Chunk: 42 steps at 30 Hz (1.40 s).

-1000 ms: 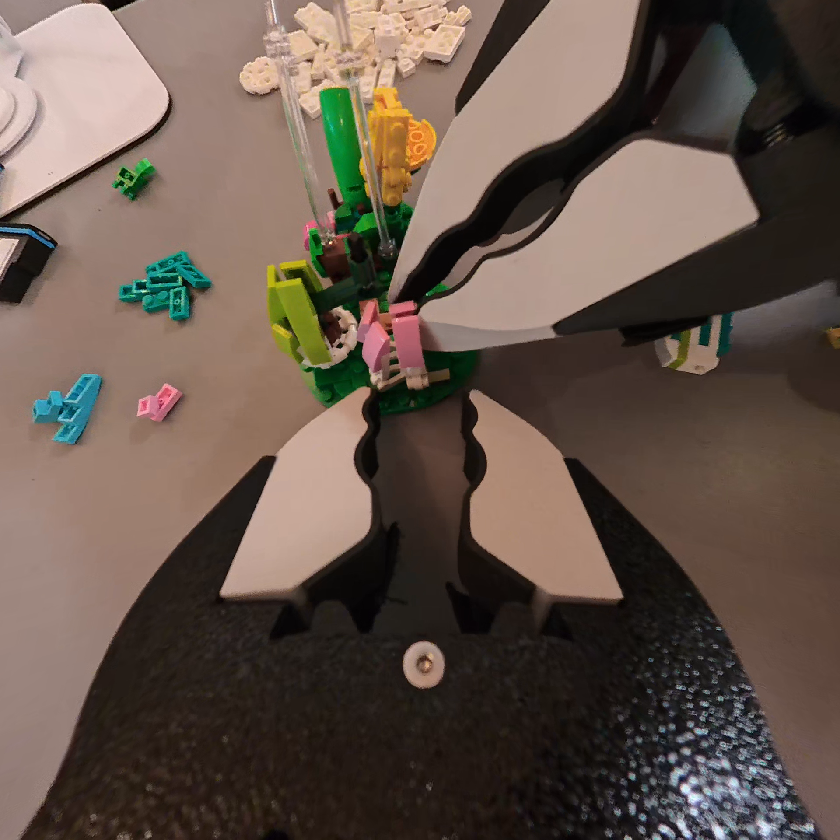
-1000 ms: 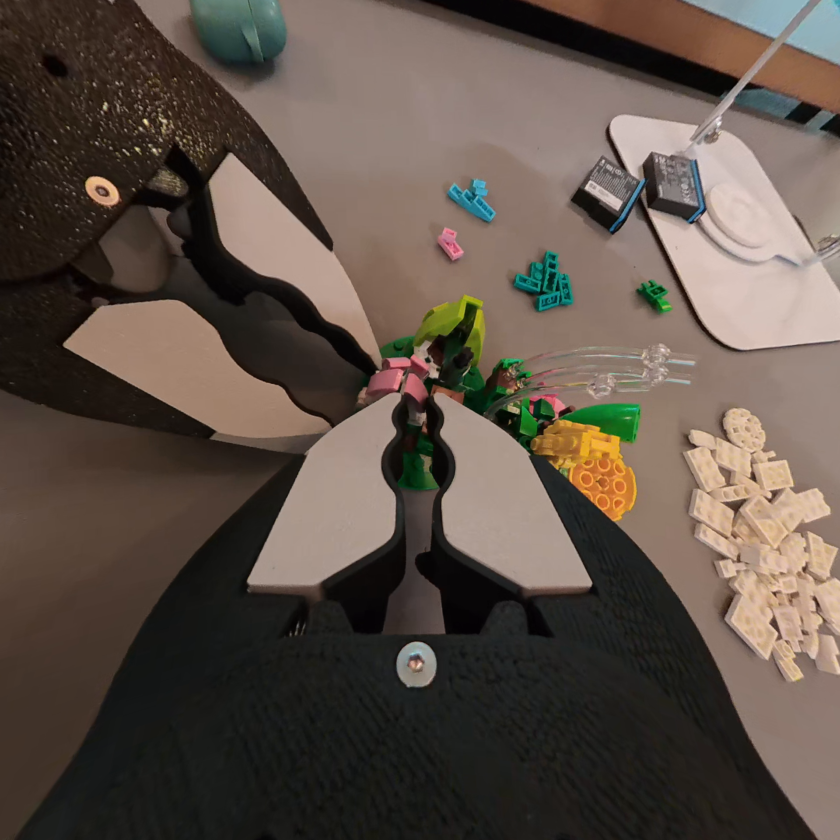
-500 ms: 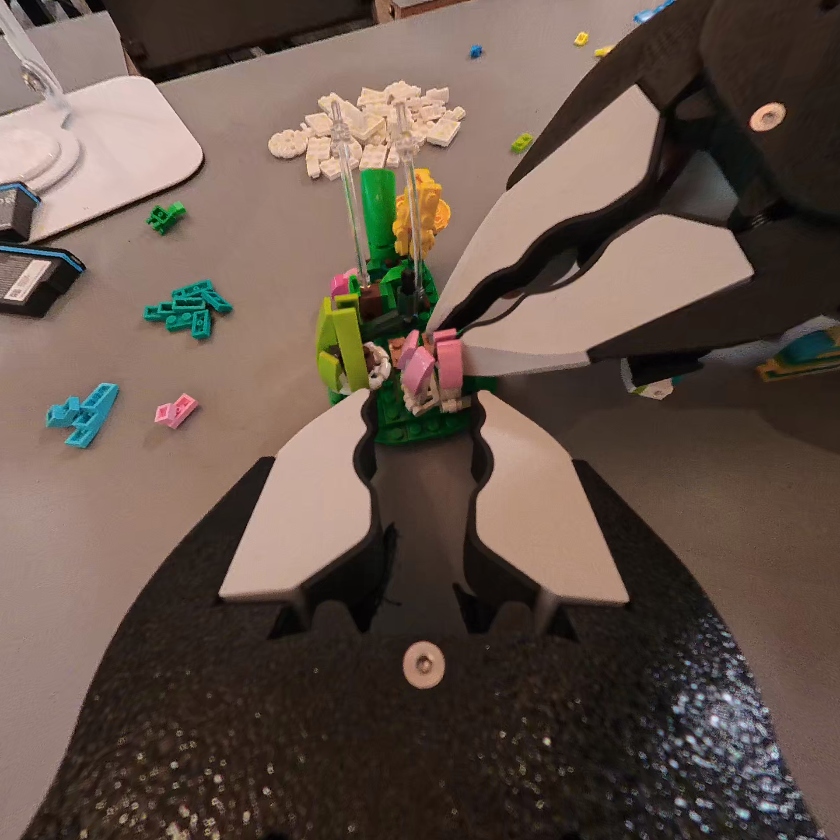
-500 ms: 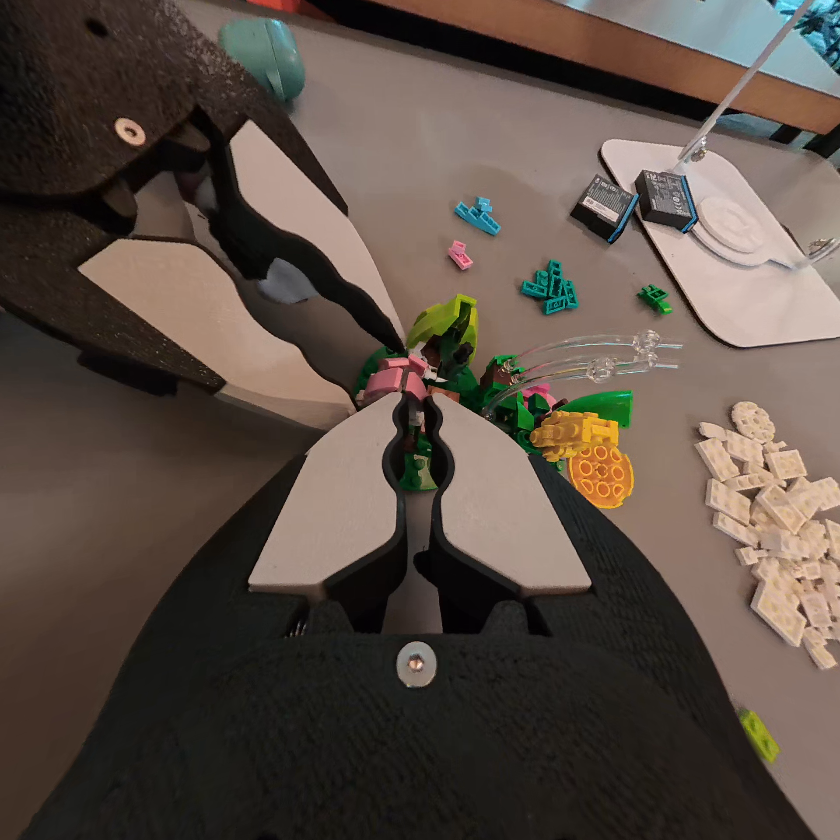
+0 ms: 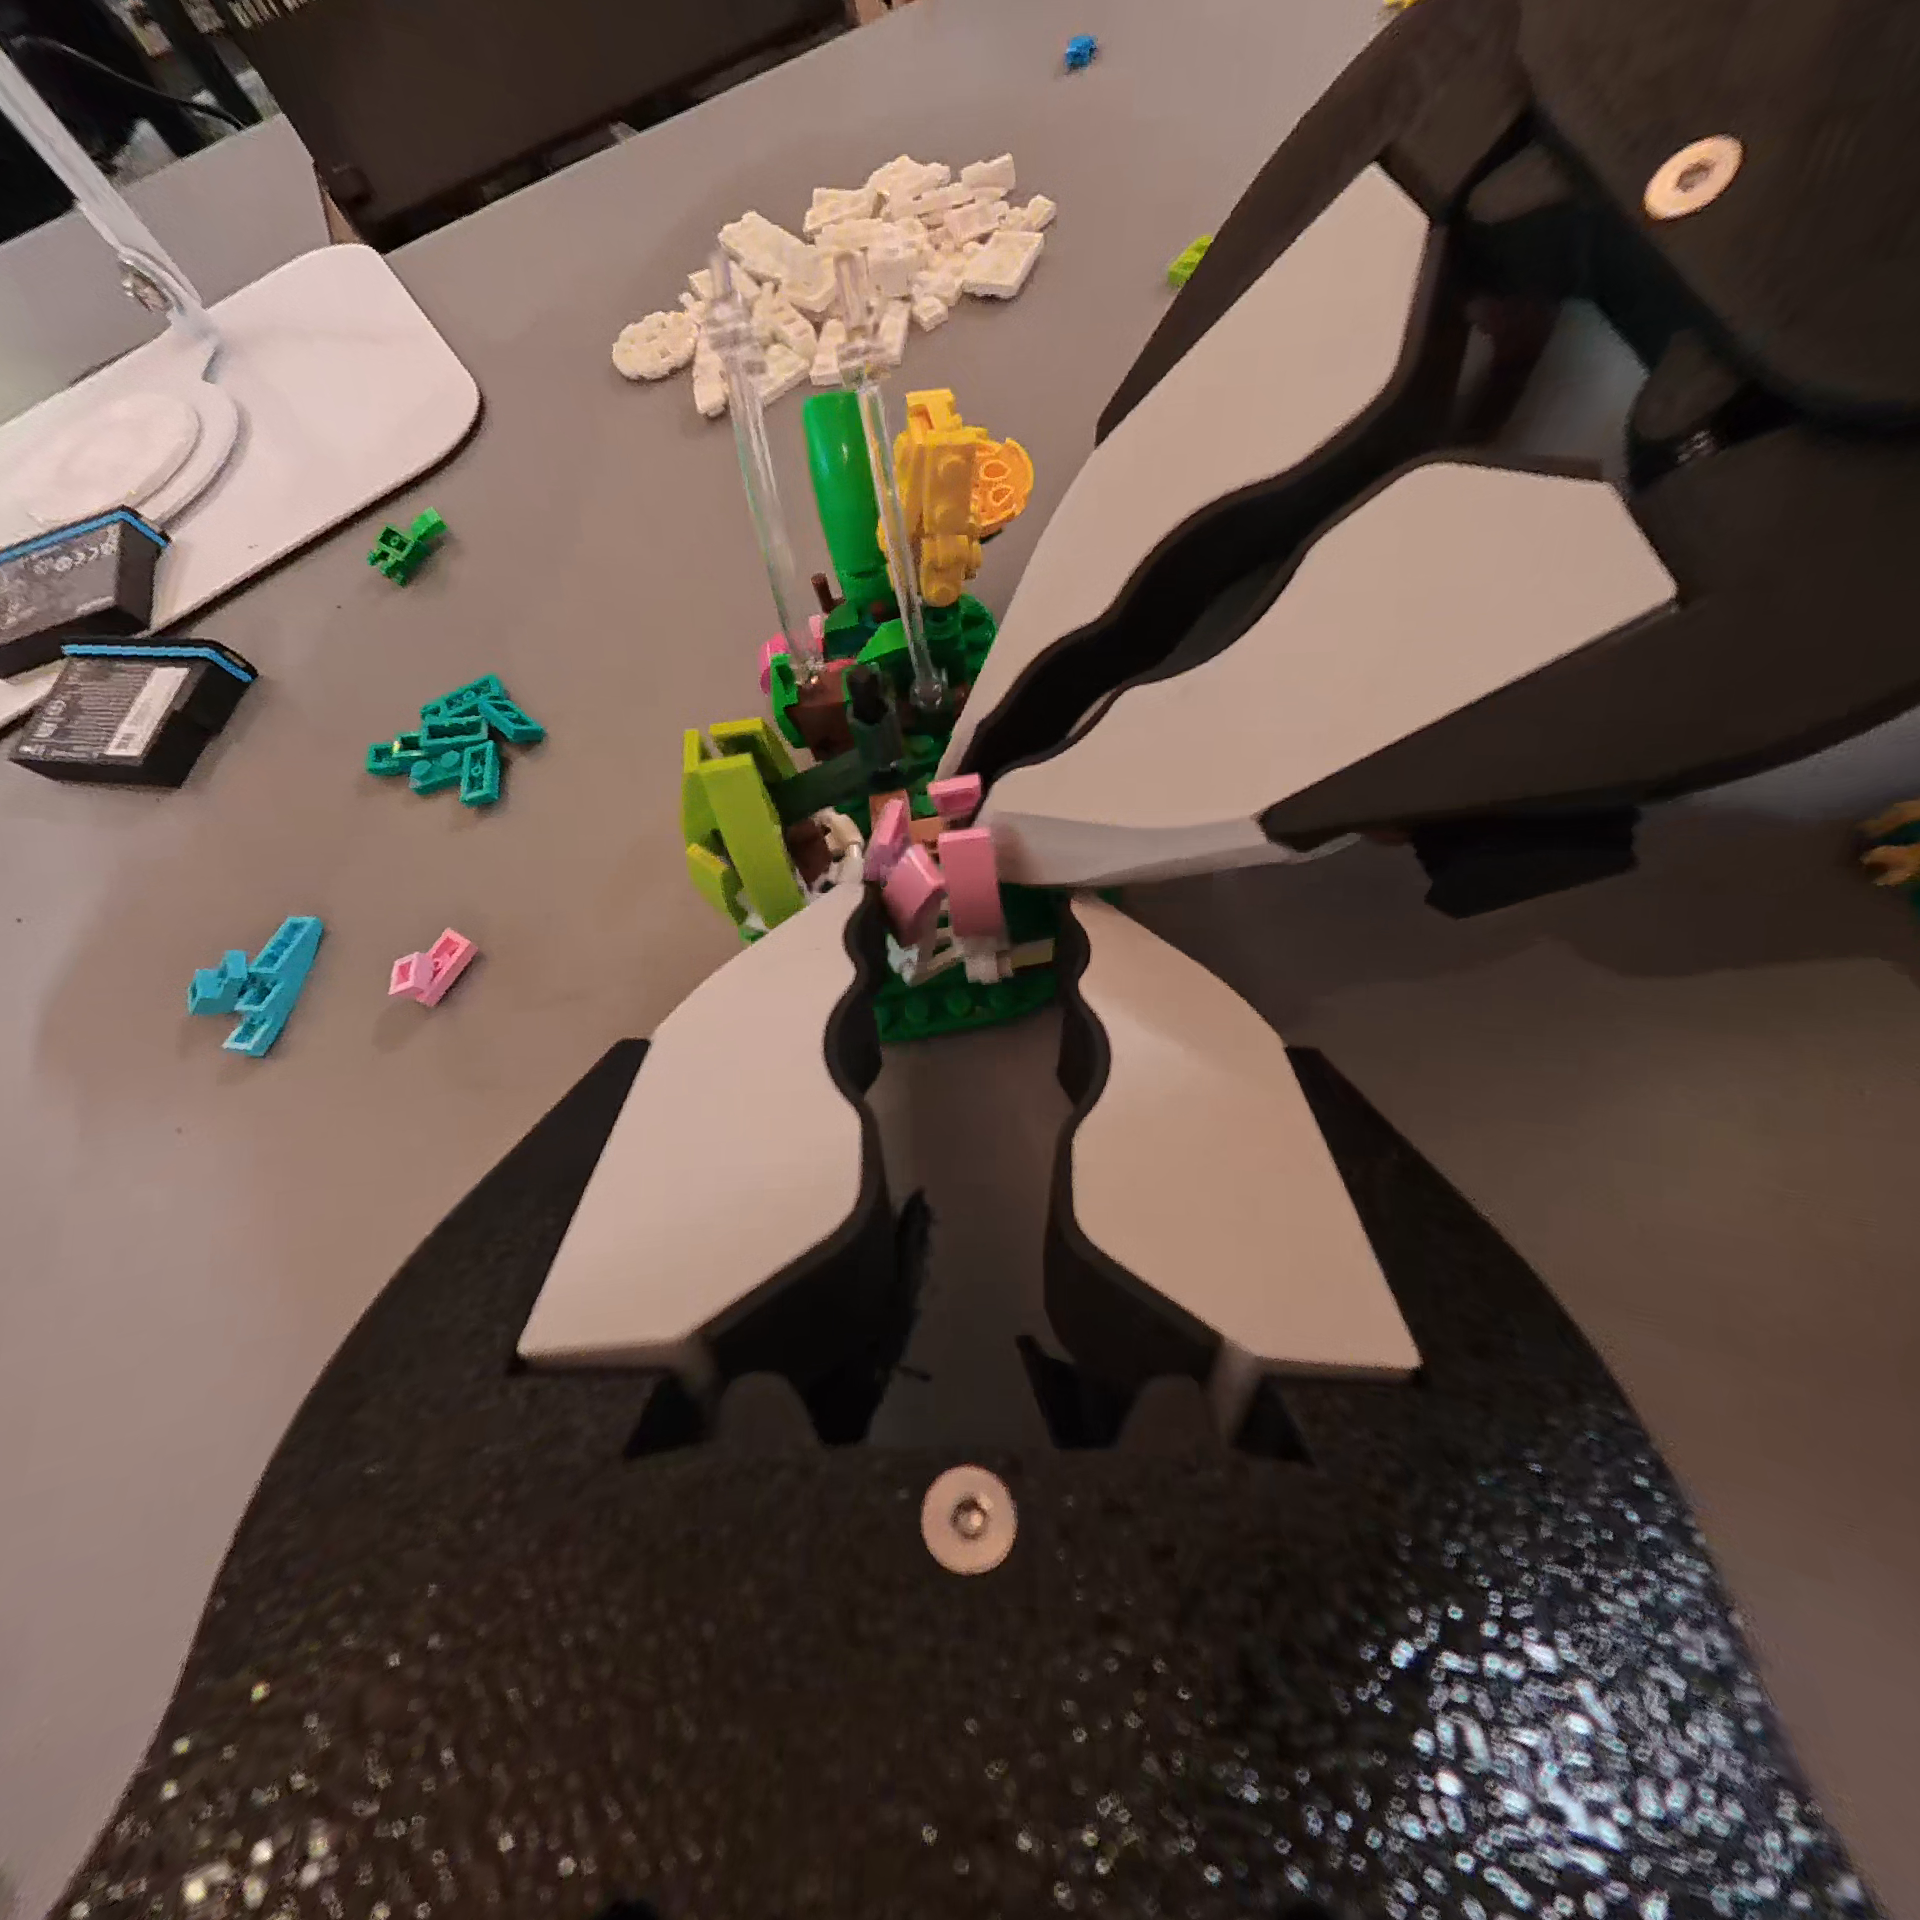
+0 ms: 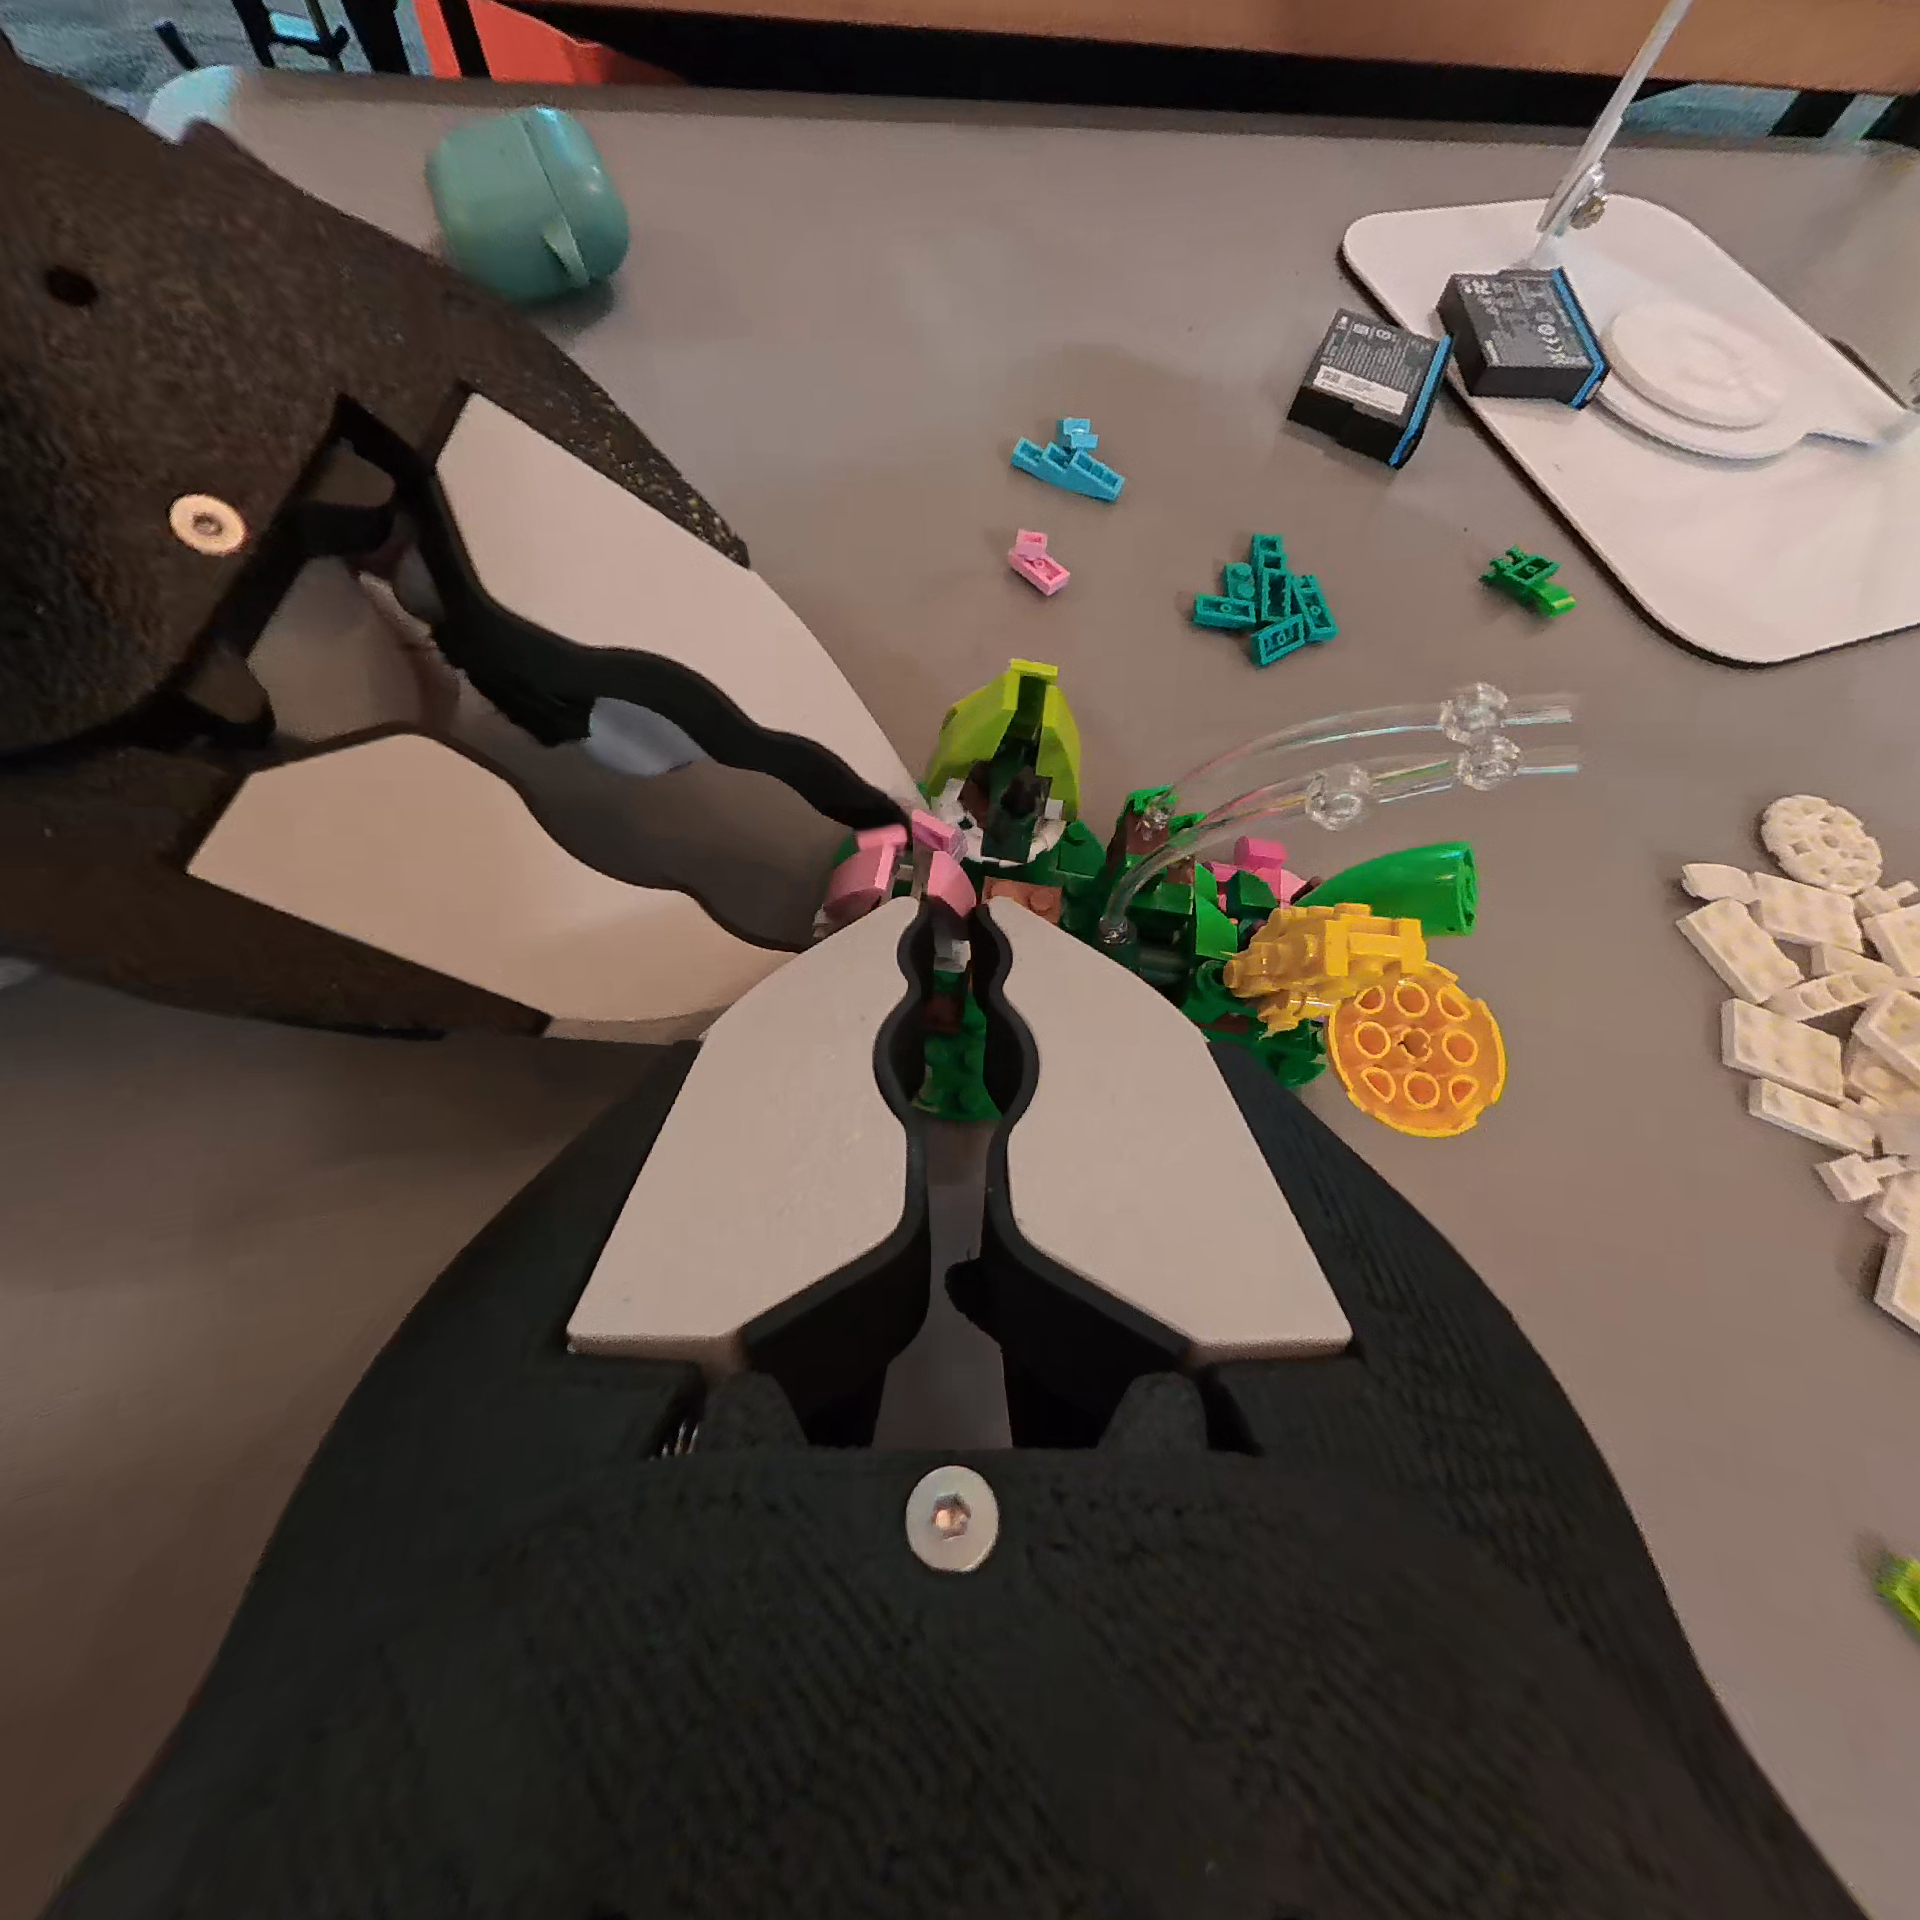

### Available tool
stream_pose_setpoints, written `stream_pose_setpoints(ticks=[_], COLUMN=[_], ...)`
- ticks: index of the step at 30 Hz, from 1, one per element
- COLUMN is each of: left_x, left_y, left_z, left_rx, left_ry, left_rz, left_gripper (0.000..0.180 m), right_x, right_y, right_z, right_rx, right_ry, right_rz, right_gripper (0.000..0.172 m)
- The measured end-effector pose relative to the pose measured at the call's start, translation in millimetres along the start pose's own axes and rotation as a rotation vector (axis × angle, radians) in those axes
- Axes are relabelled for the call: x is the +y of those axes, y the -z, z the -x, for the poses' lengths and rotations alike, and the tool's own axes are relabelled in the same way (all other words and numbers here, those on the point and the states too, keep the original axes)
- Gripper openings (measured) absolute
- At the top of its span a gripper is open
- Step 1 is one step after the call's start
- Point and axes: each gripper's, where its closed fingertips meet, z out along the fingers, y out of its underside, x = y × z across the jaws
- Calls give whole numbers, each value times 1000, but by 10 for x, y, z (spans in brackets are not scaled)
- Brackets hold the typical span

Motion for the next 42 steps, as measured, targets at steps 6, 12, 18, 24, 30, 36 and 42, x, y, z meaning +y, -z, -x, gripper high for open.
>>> stream_pose_setpoints(ticks=[6, 12, 18, 24, 30, 36, 42], left_x=[-12, -46, -45, 9, 12, -36, 9], left_y=[28, 44, 38, 8, 24, 37, 1], left_z=[15, 6, 8, 16, 12, 5, -16], left_rx=[40, 61, 62, 27, 26, 35, 25], left_ry=[110, 147, 172, 154, 164, 155, 125], left_rz=[-15, -40, -37, 7, 2, -31, 11], left_gripper=[27, 27, 27, 26, 26, 26, 26], right_x=[-23, -36, -49, -12, -13, -53, 30], right_y=[1, 34, 51, 10, 10, 86, 58], right_z=[-36, -70, -92, -76, -49, -76, -71], right_rx=[-89, -261, -286, -73, -72, -333, -189], right_ry=[-298, -638, -712, -339, -358, -745, -465], right_rz=[-52, -119, -140, -61, -62, -144, -64], right_gripper=[5, 5, 4, 5, 4, 4, 4])
